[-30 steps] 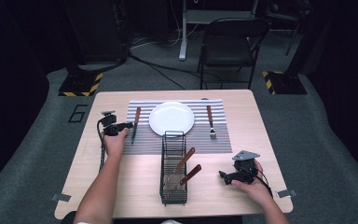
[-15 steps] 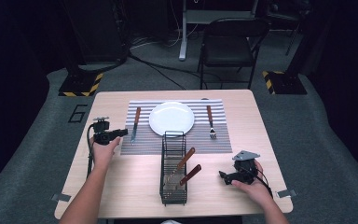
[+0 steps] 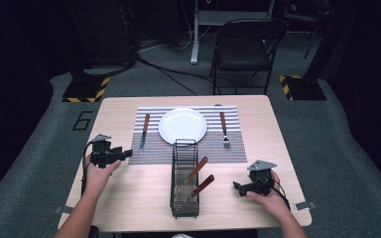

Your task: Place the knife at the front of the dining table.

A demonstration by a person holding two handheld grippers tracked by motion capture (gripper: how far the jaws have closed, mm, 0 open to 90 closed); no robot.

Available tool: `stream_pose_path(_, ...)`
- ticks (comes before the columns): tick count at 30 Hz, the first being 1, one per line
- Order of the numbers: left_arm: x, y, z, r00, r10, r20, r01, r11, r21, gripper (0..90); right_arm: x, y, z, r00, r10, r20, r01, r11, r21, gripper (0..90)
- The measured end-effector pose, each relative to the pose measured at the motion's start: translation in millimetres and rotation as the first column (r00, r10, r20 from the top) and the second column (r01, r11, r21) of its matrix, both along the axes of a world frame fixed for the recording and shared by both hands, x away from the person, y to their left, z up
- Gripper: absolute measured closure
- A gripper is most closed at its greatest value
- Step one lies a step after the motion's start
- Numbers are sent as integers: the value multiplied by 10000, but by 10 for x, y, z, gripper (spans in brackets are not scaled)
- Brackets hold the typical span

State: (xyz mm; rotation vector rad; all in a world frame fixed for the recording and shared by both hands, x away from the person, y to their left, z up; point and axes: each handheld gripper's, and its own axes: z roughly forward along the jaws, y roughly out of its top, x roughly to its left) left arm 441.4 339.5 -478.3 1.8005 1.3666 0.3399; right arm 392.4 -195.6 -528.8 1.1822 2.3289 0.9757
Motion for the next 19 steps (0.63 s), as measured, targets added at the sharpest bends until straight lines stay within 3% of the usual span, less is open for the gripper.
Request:
stream_pose_path(7,-141,94,-38,9998,-92,188,78,9970,764,402,-2,1,0,10000,-25,-10,25,10000,13,0)
stream_pose_path(8,-187,118,-64,9997,-128,216,102,9931,1167,402,-3,2,0,10000,-32,-9,32,10000,12,0)
stream_pose_path(10,-243,140,-91,9995,-108,283,62,9875,1574,398,-3,2,0,10000,-38,-9,38,10000,17,0)
stream_pose_path(15,-301,183,-162,9987,-182,473,78,9775,2108,351,-3,2,0,10000,-39,-9,39,10000,18,0)
stream_pose_path(16,-288,192,-190,9985,-103,529,-27,9707,2402,346,-3,2,0,10000,-34,-9,34,10000,15,0)
stream_pose_path(19,-266,200,-222,9985,-45,550,-86,9717,2359,337,-3,2,0,10000,-33,-10,33,10000,18,0)
